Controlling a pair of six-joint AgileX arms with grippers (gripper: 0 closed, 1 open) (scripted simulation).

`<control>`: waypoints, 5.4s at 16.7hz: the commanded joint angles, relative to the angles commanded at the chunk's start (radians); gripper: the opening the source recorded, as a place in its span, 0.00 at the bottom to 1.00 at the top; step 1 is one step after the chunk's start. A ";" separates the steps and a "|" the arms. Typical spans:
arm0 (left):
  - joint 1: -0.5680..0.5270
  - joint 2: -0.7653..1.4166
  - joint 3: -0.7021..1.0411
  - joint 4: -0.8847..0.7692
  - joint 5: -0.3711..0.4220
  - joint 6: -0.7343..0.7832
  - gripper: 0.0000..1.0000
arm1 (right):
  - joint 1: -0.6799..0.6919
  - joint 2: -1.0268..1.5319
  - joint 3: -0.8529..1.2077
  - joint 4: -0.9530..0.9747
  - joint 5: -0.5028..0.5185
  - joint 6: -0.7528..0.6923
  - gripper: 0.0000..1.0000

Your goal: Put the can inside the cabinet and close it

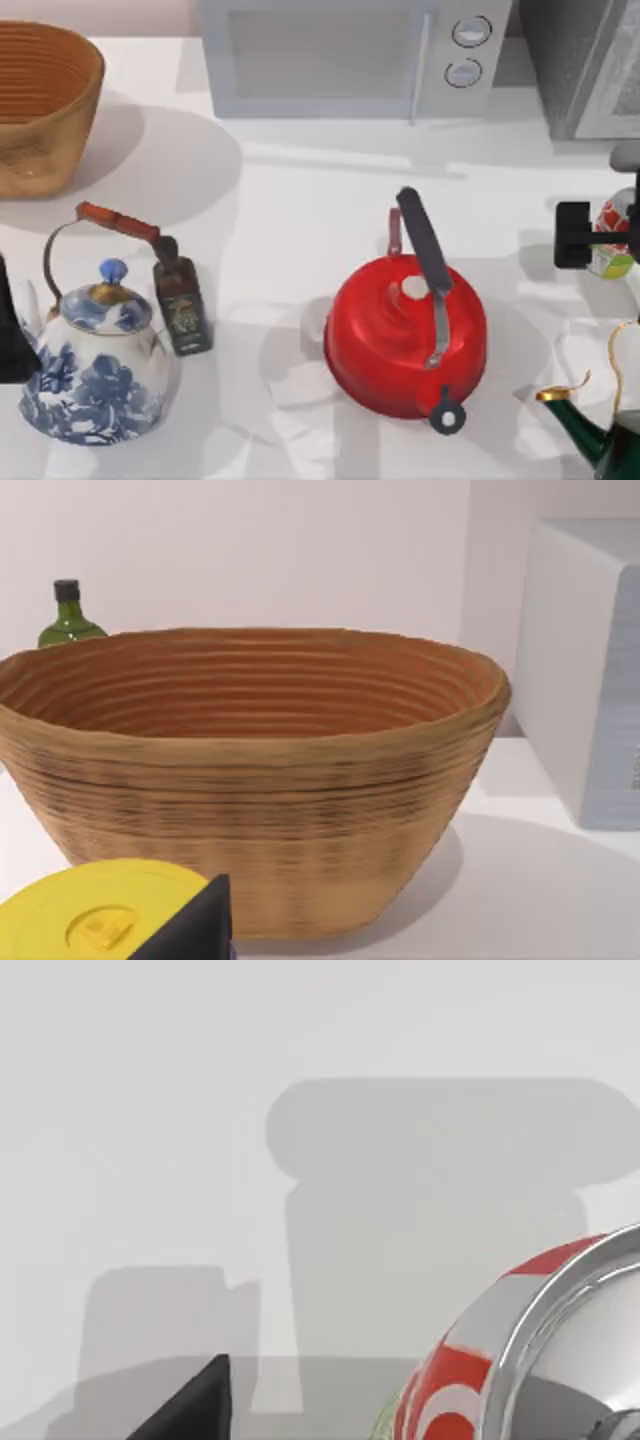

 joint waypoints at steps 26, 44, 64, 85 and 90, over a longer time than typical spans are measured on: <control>0.000 0.000 0.000 0.000 0.000 0.000 1.00 | -0.003 0.091 0.013 0.078 -0.001 -0.001 0.00; 0.000 0.000 0.000 0.000 0.000 0.000 1.00 | -0.005 -0.200 0.354 -0.566 -0.007 -0.006 0.00; 0.000 0.000 0.000 0.000 0.000 0.000 1.00 | -0.083 -1.059 -0.203 -0.396 -0.059 -0.066 0.00; 0.000 0.000 0.000 0.000 0.000 0.000 1.00 | -0.125 -1.533 -0.572 -0.295 -0.084 -0.135 0.00; 0.000 0.000 0.000 0.000 0.000 0.000 1.00 | -0.105 -1.213 -0.299 -0.447 -0.022 -0.162 0.00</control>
